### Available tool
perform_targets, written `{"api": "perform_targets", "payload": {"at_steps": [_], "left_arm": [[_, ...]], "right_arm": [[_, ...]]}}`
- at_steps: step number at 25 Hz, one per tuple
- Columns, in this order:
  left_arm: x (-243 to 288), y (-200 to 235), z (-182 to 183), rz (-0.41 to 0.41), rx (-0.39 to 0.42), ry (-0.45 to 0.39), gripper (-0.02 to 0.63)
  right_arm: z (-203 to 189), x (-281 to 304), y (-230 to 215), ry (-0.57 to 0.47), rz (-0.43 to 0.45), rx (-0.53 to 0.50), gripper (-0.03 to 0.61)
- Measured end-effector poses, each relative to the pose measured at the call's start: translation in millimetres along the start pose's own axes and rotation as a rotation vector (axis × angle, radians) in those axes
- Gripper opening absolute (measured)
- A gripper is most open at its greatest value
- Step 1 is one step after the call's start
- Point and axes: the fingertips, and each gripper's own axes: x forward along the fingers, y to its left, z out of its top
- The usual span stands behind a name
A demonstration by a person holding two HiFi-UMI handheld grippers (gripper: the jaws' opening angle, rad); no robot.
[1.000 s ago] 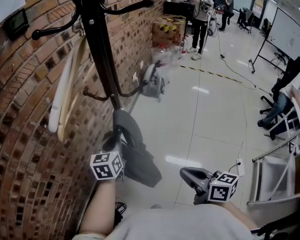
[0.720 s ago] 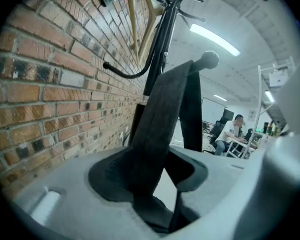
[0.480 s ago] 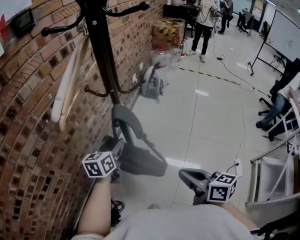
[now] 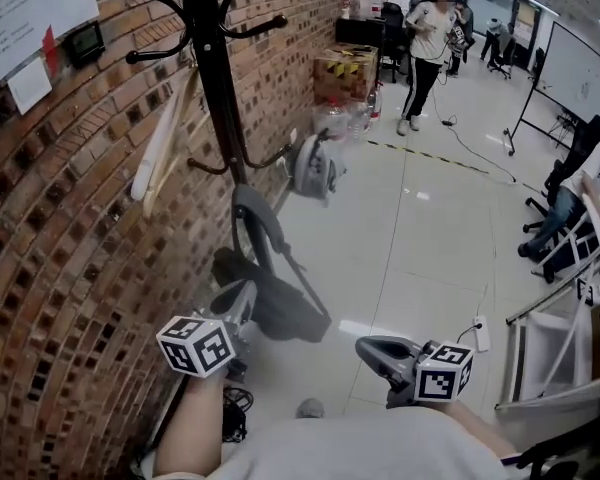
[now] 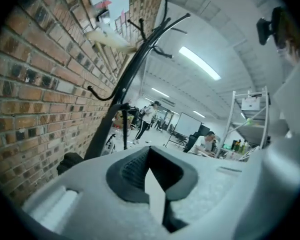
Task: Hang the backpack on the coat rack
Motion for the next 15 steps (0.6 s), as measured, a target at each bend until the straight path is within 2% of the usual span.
{"api": "perform_targets", "payload": {"at_steps": [5,10,15], "left_arm": [[-50.5,-90.1,-23.2,-0.069,0.076,0.018,0.002],[-109.6,-180.5,-66.2,-0.155,0.059,0.026,0.0],[-166.1,-242.3,-111.7,-0.176,0.052,0.049,0.0]], "right_arm": [[-27.8,-35.4,43.4,-0.007,0.044,-0.034,0.0],[-67.6,-84.7,90.1,-0.03,0.084,-0.075,0.0],[-116.6,-125.9,133.2,-0.019,0.129,-0.092,0.0]]}}
